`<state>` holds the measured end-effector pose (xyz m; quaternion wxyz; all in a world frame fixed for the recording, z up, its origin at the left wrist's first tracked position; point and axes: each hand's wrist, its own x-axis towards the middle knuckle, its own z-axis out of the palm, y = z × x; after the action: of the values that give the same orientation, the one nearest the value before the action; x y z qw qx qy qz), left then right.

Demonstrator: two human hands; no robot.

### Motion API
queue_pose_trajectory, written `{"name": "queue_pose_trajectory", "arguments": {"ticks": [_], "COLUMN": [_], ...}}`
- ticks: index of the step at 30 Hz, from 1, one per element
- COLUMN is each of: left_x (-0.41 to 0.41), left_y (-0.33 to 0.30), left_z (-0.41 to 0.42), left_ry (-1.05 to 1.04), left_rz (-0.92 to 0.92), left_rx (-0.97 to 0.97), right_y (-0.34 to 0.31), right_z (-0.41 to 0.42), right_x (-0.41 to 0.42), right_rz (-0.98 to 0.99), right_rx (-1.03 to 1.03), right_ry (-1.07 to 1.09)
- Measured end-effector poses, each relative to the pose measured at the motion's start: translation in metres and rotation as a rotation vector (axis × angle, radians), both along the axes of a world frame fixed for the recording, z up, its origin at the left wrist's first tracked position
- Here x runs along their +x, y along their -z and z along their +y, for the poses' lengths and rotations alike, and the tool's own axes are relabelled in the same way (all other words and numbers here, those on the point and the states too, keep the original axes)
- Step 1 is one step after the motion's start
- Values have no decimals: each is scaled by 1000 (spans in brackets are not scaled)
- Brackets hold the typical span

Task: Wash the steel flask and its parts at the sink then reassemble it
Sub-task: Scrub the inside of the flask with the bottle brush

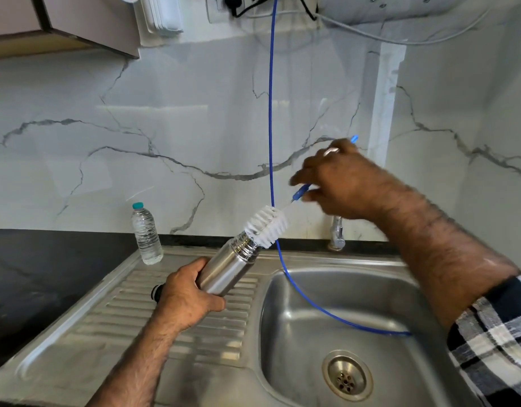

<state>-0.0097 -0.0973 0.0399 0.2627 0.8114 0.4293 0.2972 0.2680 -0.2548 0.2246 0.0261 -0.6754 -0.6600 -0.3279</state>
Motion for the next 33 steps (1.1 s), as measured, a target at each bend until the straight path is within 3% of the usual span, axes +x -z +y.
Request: {"name": "queue_pose_trajectory", "arguments": {"ticks": [3,11,21,33], "left_x": [-1,31,56,68], "left_y": [-6,4,19,34], "left_z": [0,-12,-23,-12], "left_ry": [1,86,117,116], "left_rz": [34,108,254,251], "left_rx": [18,96,391,567], "right_y": [4,90,195,199], "right_z": [-20,-10,-50,-75], "right_x": [18,5,31,70], "right_rz": [57,175,567,677], "right_rx": [54,-35,240,272], "right_ry": [67,-22,29,196]}}
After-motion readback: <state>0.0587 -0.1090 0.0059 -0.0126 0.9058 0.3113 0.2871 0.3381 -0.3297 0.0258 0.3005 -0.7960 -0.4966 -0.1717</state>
